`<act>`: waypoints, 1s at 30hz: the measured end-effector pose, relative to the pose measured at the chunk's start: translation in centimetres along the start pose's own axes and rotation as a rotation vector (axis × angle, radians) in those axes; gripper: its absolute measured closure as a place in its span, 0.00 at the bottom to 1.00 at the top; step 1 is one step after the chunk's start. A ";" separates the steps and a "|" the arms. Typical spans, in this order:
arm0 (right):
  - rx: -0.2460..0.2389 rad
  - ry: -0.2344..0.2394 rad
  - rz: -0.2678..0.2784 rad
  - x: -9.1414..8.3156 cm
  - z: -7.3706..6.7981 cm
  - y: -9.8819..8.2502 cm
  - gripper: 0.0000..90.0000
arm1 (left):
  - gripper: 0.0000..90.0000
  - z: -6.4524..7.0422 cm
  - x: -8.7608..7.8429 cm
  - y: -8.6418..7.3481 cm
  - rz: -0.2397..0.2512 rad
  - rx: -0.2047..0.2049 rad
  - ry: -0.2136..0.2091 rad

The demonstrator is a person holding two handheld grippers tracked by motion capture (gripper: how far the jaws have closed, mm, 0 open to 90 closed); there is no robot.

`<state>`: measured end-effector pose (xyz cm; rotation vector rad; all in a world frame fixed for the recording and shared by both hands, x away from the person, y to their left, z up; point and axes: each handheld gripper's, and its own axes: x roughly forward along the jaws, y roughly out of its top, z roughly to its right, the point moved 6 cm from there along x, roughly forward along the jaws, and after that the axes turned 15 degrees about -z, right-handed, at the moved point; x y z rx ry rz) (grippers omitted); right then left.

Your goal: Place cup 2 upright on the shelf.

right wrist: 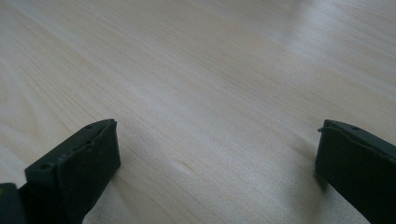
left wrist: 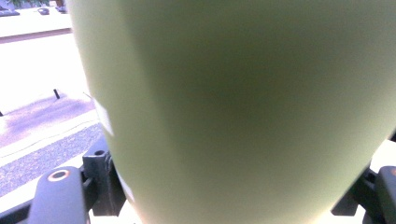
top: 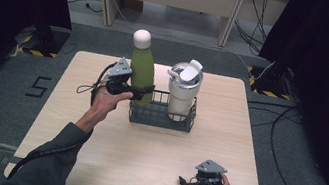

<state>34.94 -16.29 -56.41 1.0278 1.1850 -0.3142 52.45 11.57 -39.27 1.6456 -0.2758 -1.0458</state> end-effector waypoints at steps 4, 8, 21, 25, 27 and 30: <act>0.001 0.000 -0.001 0.0 0.0 0.0 0.00 | 0.23 -0.2 0.5 0.1 -0.003 0.000 0.007; 0.000 0.000 0.000 0.0 0.0 0.0 0.00 | 0.23 -0.4 0.9 0.0 0.001 -0.008 0.006; -0.001 0.000 -0.001 0.0 0.0 0.0 0.00 | 0.23 -0.8 2.1 -0.6 -0.008 -0.024 0.006; 0.000 0.000 -0.001 0.0 0.0 0.0 0.00 | 0.23 -0.9 2.4 -0.6 -0.008 -0.025 0.008; -0.001 0.001 -0.001 0.0 0.0 0.0 0.00 | 0.23 -0.9 2.5 -0.6 -0.007 -0.024 0.006; -0.002 0.001 0.000 0.0 0.0 0.0 0.00 | 0.23 -0.9 2.8 -0.9 -0.012 -0.030 0.006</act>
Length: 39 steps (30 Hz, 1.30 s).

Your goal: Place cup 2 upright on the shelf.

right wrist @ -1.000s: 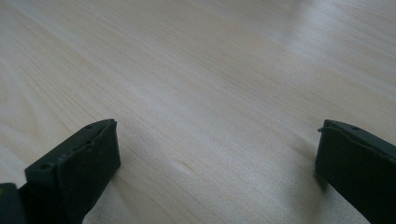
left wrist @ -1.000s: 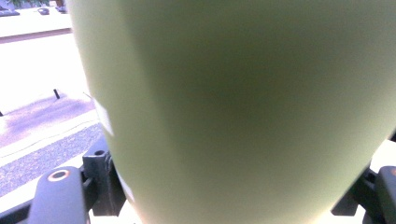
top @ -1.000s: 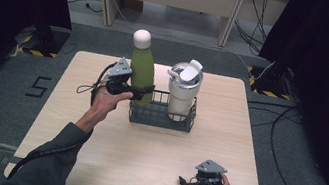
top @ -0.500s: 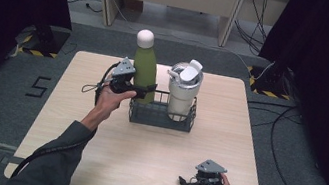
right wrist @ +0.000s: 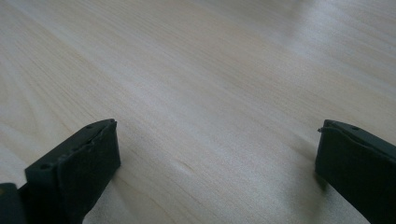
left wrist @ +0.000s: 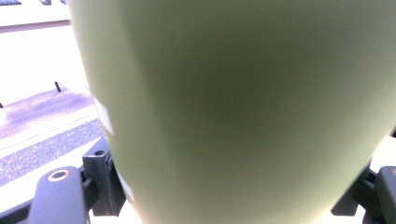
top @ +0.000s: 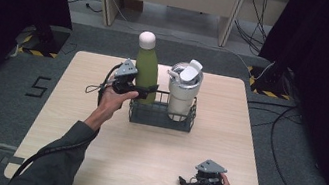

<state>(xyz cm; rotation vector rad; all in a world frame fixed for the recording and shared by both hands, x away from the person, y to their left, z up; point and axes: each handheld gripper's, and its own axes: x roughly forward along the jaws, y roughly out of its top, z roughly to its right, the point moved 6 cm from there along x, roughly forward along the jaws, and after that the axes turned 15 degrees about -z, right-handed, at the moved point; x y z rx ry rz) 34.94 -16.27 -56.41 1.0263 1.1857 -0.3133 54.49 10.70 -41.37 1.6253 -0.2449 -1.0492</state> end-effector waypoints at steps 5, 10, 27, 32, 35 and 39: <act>0.003 0.001 -0.001 0.0 0.0 0.0 0.00 | 0.23 -0.1 0.5 -0.3 -0.008 -0.004 -0.001; 0.003 0.001 -0.001 0.0 0.0 0.0 0.00 | 0.23 -0.2 0.8 -0.5 -0.008 -0.009 -0.001; 0.002 0.002 -0.001 0.0 -0.1 0.0 0.00 | 0.23 -0.1 1.7 -1.1 -0.020 -0.008 -0.003; 0.001 0.003 -0.001 0.0 -0.1 0.0 0.00 | 0.23 0.1 2.1 -1.8 -0.039 -0.001 -0.002; 0.002 0.003 -0.001 0.0 -0.1 0.0 0.00 | 0.23 0.1 2.3 -2.0 -0.042 -0.004 -0.005; 0.001 0.002 -0.001 0.0 -0.1 0.0 0.00 | 0.23 0.1 2.6 -2.5 -0.049 -0.008 -0.007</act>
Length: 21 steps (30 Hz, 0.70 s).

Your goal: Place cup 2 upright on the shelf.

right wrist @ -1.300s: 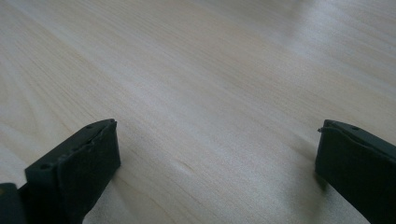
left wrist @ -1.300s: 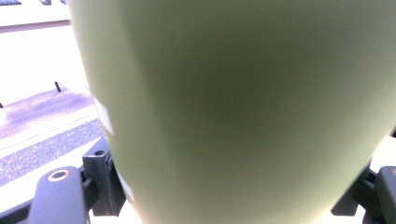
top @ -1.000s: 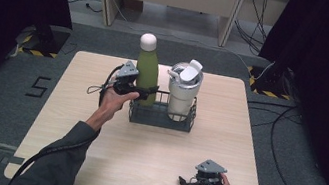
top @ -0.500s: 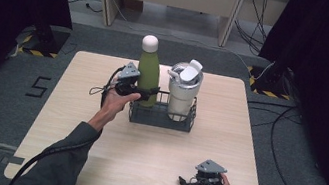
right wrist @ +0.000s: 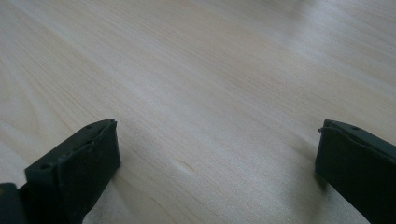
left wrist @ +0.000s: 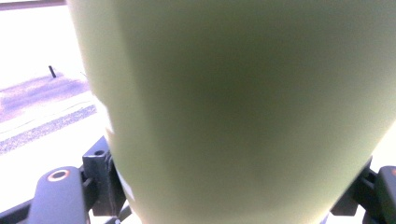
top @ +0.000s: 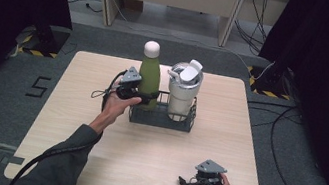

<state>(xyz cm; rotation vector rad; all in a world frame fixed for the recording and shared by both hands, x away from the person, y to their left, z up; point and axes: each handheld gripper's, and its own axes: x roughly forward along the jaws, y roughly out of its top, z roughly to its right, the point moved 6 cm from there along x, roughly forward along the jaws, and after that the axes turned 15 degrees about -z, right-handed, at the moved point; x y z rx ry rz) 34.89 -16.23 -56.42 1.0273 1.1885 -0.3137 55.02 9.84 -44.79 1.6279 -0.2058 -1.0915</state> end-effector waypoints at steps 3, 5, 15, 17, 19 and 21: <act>0.000 0.000 0.000 0.0 0.0 0.0 0.00 | 0.23 0.0 0.2 -0.4 -0.006 -0.003 -0.001; 0.000 0.000 0.000 0.0 0.0 0.0 0.00 | 0.23 0.0 0.3 -0.5 -0.007 -0.004 0.000; 0.000 0.000 0.000 0.0 0.0 0.0 0.00 | 0.23 -0.2 0.8 -1.1 -0.004 -0.006 0.004; 0.000 0.000 0.000 0.0 0.0 0.0 0.00 | 0.23 -0.2 0.7 -1.1 -0.004 -0.005 0.008; 0.000 0.000 0.000 0.0 0.0 0.0 0.00 | 0.23 -0.2 0.7 -1.2 -0.002 -0.003 0.011; 0.000 0.000 0.000 0.0 0.0 0.0 0.00 | 0.23 -0.1 0.7 -1.2 -0.004 0.003 0.013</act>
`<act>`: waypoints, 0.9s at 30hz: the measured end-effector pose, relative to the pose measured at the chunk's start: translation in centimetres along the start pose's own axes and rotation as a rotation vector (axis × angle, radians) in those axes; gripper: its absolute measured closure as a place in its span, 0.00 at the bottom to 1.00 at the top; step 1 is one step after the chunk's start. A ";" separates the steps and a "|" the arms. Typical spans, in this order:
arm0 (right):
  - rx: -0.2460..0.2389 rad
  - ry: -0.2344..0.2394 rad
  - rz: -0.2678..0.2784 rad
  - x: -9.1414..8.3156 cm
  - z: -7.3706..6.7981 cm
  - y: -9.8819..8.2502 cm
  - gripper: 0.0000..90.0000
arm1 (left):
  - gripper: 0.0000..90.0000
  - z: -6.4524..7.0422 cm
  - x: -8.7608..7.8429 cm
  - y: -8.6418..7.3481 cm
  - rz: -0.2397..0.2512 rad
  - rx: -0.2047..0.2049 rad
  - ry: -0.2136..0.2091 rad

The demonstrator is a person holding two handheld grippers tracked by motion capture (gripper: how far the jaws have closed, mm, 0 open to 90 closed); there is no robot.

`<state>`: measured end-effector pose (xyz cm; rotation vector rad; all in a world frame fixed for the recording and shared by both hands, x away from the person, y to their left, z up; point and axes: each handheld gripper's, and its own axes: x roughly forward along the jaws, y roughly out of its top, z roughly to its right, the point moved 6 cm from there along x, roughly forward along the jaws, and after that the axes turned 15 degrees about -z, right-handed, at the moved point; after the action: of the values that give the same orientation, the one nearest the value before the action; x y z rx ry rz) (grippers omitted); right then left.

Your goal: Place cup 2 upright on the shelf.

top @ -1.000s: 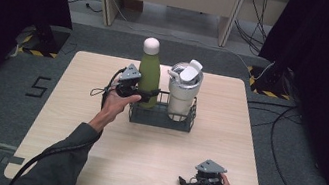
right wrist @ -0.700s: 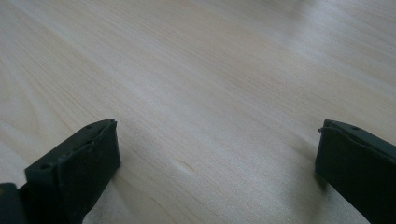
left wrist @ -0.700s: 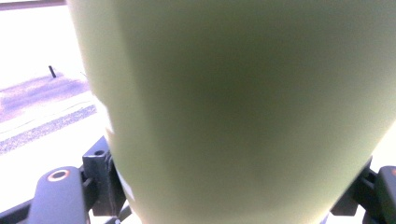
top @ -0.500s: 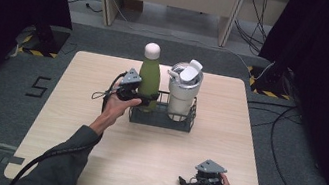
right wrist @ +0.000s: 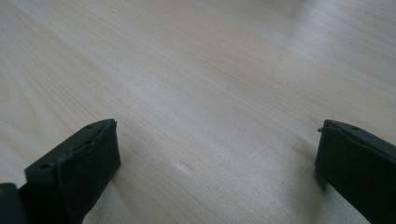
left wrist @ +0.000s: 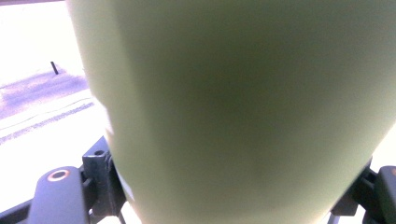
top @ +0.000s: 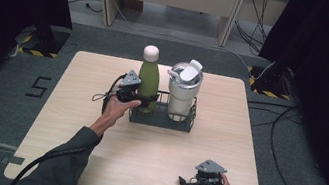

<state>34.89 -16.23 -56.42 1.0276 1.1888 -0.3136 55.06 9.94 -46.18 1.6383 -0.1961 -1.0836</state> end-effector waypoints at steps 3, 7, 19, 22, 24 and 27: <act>0.000 0.000 0.000 0.0 0.0 0.0 0.00 | 0.22 0.2 0.0 -0.1 -0.004 0.021 0.005; 0.000 0.000 0.000 0.0 0.0 0.0 0.00 | 0.22 0.3 0.0 -0.2 0.003 0.026 0.011; 0.000 0.000 0.000 0.0 0.0 0.0 0.00 | 0.22 0.3 0.0 -0.3 0.009 0.012 0.007; 0.000 0.000 0.000 0.0 0.0 0.0 0.00 | 0.21 0.3 0.0 -0.2 0.011 0.005 0.004; -0.002 0.000 0.000 0.0 0.0 0.0 0.00 | 0.21 0.3 0.0 -0.3 0.012 0.004 0.003; -0.002 0.000 0.000 0.0 0.0 0.0 0.00 | 0.21 0.3 0.0 -0.2 0.012 0.003 0.004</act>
<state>34.89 -16.22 -56.42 1.0261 1.1890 -0.3120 54.71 9.83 -46.35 1.6403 -0.2045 -1.0716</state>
